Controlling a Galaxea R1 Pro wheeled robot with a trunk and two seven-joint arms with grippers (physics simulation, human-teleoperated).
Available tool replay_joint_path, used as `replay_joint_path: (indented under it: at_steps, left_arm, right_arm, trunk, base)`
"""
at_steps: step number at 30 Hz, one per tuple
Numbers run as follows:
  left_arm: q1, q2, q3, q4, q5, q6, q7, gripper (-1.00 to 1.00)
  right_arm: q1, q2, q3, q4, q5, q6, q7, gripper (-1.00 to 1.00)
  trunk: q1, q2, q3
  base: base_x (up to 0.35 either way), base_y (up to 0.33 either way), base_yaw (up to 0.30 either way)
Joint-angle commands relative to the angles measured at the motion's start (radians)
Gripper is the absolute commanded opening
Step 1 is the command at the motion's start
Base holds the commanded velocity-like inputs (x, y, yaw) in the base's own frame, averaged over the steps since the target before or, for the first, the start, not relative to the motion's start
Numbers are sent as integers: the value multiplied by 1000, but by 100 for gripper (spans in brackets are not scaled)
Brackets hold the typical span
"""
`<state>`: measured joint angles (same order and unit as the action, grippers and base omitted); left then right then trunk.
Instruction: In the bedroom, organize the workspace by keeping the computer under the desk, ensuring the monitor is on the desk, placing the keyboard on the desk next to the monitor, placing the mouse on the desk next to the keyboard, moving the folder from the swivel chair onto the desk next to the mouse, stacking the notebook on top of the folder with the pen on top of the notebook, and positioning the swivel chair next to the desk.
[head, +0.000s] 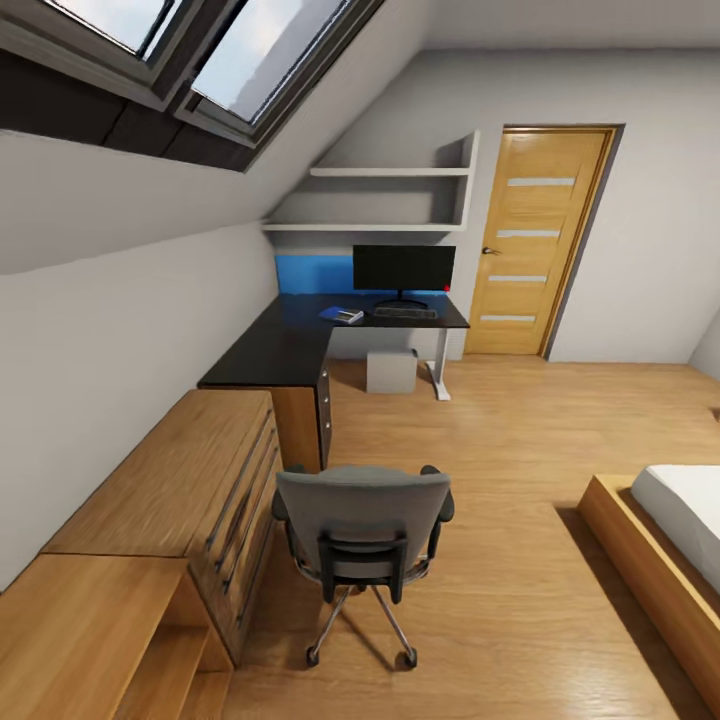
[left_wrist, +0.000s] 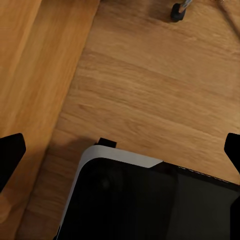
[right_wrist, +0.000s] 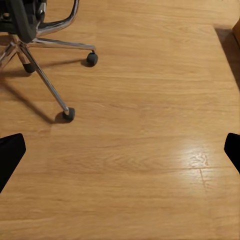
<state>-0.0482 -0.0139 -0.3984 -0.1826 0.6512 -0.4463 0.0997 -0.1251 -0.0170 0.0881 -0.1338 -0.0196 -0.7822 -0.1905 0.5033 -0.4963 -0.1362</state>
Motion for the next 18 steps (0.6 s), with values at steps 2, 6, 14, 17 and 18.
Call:
replay_joint_path:
  at_steps: [2,6,14,17,18]
  left_arm:
    - [-1,0,-8,0,1,-3,9,100]
    - [-1,0,-9,0,1,-3,9,100]
    - [-1,0,-9,0,1,-3,9,100]
    - [-1,0,-9,0,1,-3,9,100]
    - [-1,0,-9,0,1,-3,9,100]
  right_arm:
    - [-1,0,9,0,-2,-2,-7,100]
    - [-1,-1,9,0,-2,-2,-7,100]
    - [-1,-1,9,0,-2,-2,-7,100]
    - [-1,-1,9,0,-2,-2,-7,100]
    - [-1,-1,9,0,-2,-2,-7,100]
  trunk:
    - [0,-2,-2]
    - [0,-2,-2]
    - [0,-2,-2]
    - [0,-2,-2]
    - [0,-2,-2]
  base:
    - [-1,1,61]
    - [-6,7,32]
    - [-75,77,9]
    - [-45,43,2]
    - [-28,27,1]
